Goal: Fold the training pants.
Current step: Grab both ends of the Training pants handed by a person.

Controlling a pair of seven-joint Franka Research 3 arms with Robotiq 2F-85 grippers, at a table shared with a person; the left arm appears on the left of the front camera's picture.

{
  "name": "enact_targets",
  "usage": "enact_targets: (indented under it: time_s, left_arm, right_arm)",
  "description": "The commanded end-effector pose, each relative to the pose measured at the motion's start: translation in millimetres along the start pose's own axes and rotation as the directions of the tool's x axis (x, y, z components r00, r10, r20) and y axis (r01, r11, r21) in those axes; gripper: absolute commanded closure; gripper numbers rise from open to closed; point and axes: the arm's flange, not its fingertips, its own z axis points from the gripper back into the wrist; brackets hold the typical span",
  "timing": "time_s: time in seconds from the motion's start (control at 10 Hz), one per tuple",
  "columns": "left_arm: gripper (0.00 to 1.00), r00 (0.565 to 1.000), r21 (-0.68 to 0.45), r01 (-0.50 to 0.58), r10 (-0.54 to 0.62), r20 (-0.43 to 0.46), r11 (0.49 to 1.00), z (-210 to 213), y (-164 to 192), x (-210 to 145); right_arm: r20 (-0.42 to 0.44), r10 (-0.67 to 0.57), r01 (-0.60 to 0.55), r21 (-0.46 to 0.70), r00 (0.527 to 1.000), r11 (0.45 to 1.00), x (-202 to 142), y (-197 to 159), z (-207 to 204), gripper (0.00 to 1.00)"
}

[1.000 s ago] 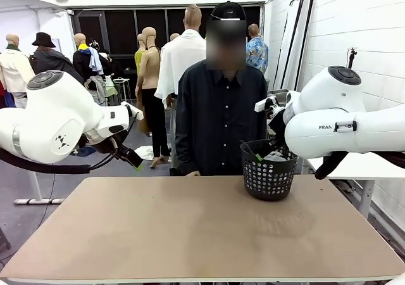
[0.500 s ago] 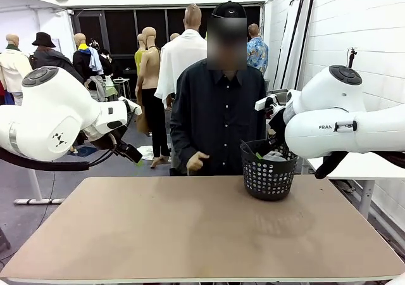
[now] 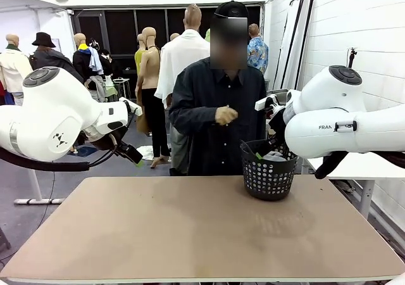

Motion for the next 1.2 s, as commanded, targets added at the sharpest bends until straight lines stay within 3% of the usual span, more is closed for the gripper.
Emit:
enact_targets:
  time_s: [0.0, 1.1]
  left_arm:
    - [0.0, 1.0, -0.003, 0.009, -0.009, -0.004, 1.0, -1.0, -0.3, -0.9]
    - [0.0, 1.0, -0.003, 0.009, -0.009, -0.004, 1.0, -1.0, -0.3, -0.9]
  right_arm:
    - [0.0, 0.001, -0.001, 0.0, 1.0, 1.0, -0.1, -0.2, 0.1, 0.0]
    - [0.0, 0.001, -0.001, 0.0, 1.0, 1.0, -0.1, -0.2, 0.1, 0.0]
